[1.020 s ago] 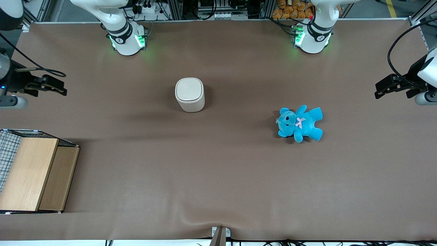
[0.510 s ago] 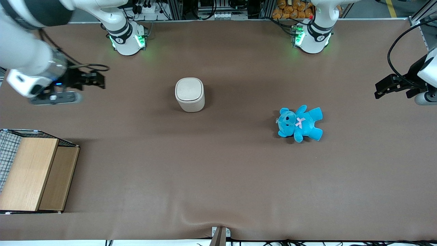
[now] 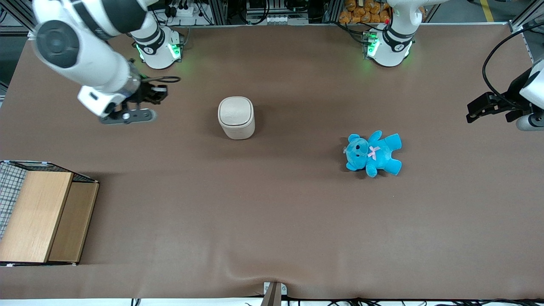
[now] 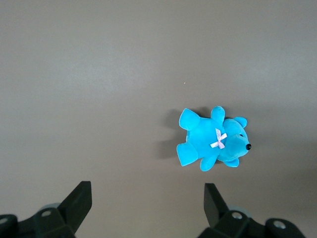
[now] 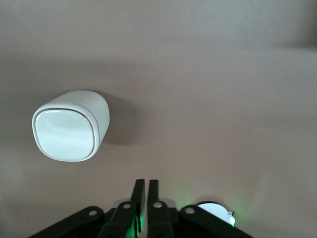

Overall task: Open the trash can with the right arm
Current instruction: 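Move the right gripper over the white trash can's lid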

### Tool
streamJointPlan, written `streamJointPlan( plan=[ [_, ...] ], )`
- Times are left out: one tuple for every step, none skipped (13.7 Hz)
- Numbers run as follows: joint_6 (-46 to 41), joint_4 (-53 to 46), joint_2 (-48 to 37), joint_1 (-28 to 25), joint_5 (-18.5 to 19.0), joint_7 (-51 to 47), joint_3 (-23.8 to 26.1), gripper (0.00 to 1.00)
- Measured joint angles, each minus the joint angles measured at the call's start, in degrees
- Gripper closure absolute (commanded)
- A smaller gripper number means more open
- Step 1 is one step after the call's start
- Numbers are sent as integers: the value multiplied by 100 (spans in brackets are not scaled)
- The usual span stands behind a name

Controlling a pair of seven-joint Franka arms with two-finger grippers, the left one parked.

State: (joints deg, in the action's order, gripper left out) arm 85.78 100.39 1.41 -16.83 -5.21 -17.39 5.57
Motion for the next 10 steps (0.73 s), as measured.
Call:
streamJointPlan(
  plan=[
    [133,122,-16,-97,-5,-111,-1,100],
    [361,285,-48,-190,-16,-234,1,100],
    [668,512,-111,-306,-27,-361,1,100],
    [1006,791,-194,-455,-33,-514,2,100],
    [1355,1124,-298,-636,-34,-714,4,100],
    [1619,1406,-378,-795,-35,-903,6,100],
    [1847,1650,-435,-952,-36,-1094,8,100],
    [2036,1839,-469,-1108,-36,-1286,9,100],
    [2205,1982,-485,-1254,-37,-1458,9,100],
    [2390,2112,-491,-1386,-37,-1616,11,100]
  ],
)
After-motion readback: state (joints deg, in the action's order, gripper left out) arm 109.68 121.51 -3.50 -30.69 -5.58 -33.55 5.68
